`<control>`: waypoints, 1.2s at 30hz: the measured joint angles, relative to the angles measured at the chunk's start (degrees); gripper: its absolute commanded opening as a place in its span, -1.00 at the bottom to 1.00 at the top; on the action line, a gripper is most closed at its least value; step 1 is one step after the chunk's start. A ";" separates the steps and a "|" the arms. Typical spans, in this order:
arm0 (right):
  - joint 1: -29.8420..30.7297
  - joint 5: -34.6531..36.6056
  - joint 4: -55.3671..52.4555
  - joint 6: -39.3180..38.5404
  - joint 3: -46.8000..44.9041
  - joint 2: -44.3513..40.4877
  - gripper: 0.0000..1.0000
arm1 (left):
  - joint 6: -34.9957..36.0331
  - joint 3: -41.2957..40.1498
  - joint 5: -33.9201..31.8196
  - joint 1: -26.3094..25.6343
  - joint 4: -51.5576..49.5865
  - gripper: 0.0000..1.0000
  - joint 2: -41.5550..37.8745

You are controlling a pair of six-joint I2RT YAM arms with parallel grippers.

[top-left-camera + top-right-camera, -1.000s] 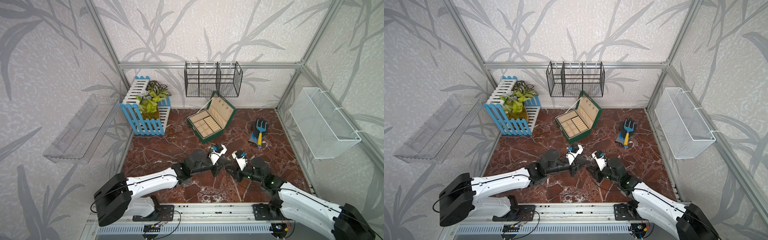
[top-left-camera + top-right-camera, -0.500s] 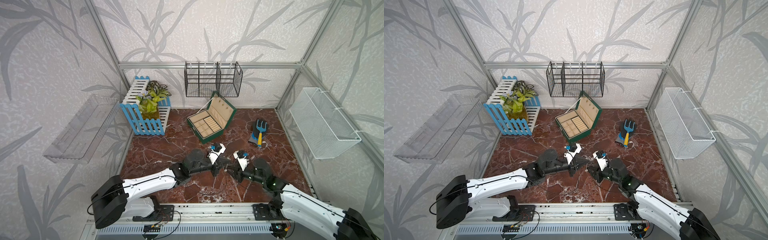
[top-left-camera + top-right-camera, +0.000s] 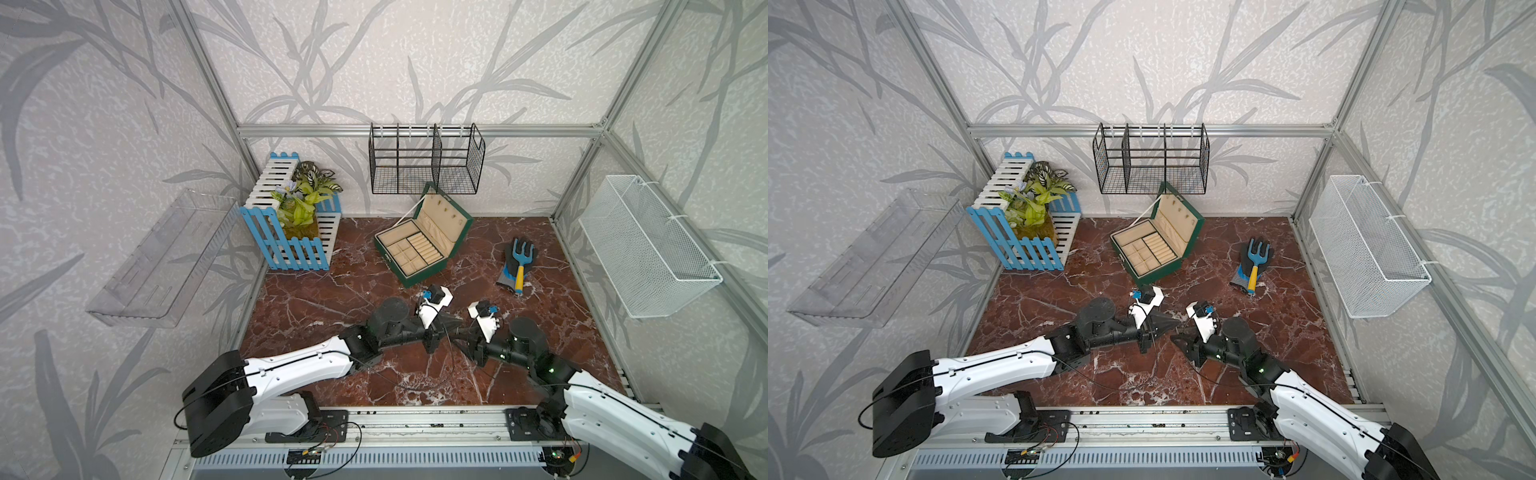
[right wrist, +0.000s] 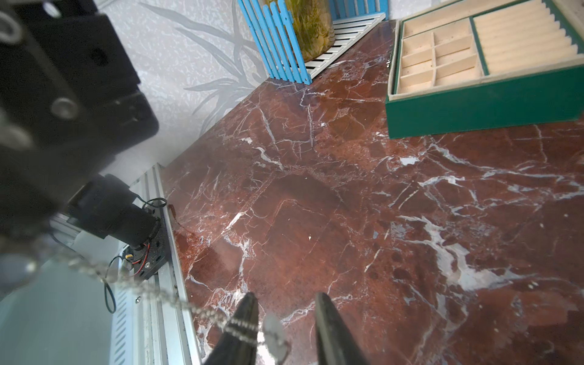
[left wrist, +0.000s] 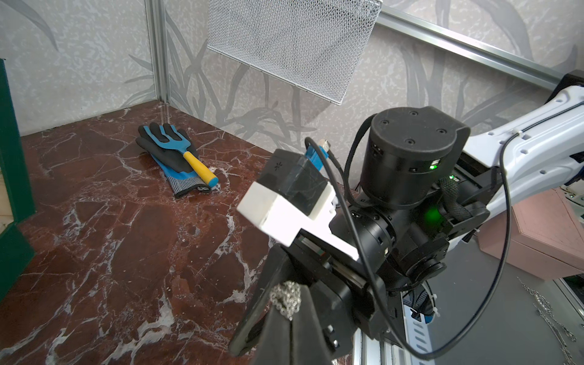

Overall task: Put jewelry chain into jewelry box
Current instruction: Pick up the necklace from the center of the board.

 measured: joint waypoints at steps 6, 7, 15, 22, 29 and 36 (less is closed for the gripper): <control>0.00 -0.87 -0.11 0.15 0.02 -0.09 -0.76 | -0.04 0.50 1.42 -0.68 0.00 -0.95 -0.02; 0.00 -1.07 0.07 0.17 0.02 -0.09 -0.84 | -0.04 0.52 1.60 -0.72 -0.07 -0.95 -0.02; 0.00 -0.44 -0.24 0.28 0.02 -1.36 -1.00 | -0.90 0.46 0.07 -0.79 -0.63 -0.95 -1.20; 0.00 3.80 -5.46 -0.31 2.05 -2.58 -1.00 | -4.28 -4.52 -9.11 0.94 -1.49 -0.84 -6.29; 1.49 7.72 -12.15 -3.80 9.09 8.00 -1.00 | -11.13 -15.45 -13.60 4.20 1.40 -0.66 -3.28; 6.91 12.35 -17.62 -9.42 16.90 20.70 -1.00 | -14.36 -22.86 -16.90 5.14 5.11 0.01 1.60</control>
